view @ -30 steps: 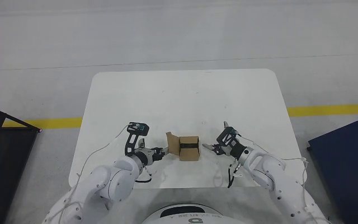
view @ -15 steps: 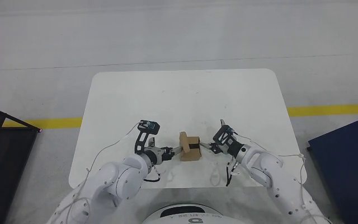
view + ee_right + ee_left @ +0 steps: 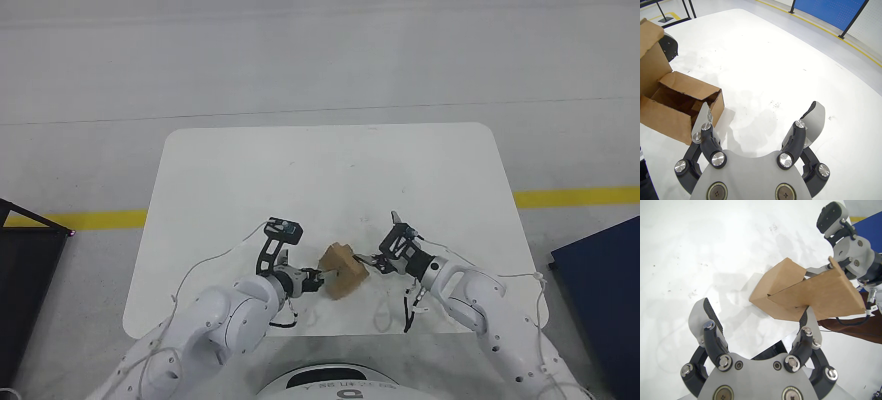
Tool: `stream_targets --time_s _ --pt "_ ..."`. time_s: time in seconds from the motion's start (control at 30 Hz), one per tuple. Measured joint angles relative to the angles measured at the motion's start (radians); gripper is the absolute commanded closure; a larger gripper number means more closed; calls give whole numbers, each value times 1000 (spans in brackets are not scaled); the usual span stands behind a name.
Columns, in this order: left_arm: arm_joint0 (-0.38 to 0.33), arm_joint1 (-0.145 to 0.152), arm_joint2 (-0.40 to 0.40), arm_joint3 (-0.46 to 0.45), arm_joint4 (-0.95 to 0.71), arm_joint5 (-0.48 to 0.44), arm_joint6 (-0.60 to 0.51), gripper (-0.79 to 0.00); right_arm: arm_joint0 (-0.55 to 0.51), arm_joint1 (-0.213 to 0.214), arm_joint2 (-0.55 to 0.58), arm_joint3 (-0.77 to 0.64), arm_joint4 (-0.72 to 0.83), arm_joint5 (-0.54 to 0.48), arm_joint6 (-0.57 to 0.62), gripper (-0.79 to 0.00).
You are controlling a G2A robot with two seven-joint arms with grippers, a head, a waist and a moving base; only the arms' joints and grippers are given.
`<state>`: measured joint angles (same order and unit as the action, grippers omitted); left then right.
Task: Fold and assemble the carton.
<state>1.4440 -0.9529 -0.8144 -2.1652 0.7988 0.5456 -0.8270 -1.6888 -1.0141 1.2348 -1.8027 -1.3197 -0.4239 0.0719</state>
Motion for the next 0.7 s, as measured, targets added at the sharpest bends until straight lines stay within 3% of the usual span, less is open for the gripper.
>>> stream_targets --time_s 0.23,0.43,0.6,0.7 --pt "19 -4 -45 8 -30 47 17 -785 -23 2 27 -19 8 4 -23 -785" --pt "88 3 -152 -9 -136 72 57 -785 -63 6 74 -36 27 32 -56 -785" --pt "142 9 -229 -22 -215 35 83 -785 -99 7 109 -27 53 70 -47 -785" --pt "149 7 -235 -47 -248 -3 77 -785 -94 6 101 -8 55 66 -7 -785"
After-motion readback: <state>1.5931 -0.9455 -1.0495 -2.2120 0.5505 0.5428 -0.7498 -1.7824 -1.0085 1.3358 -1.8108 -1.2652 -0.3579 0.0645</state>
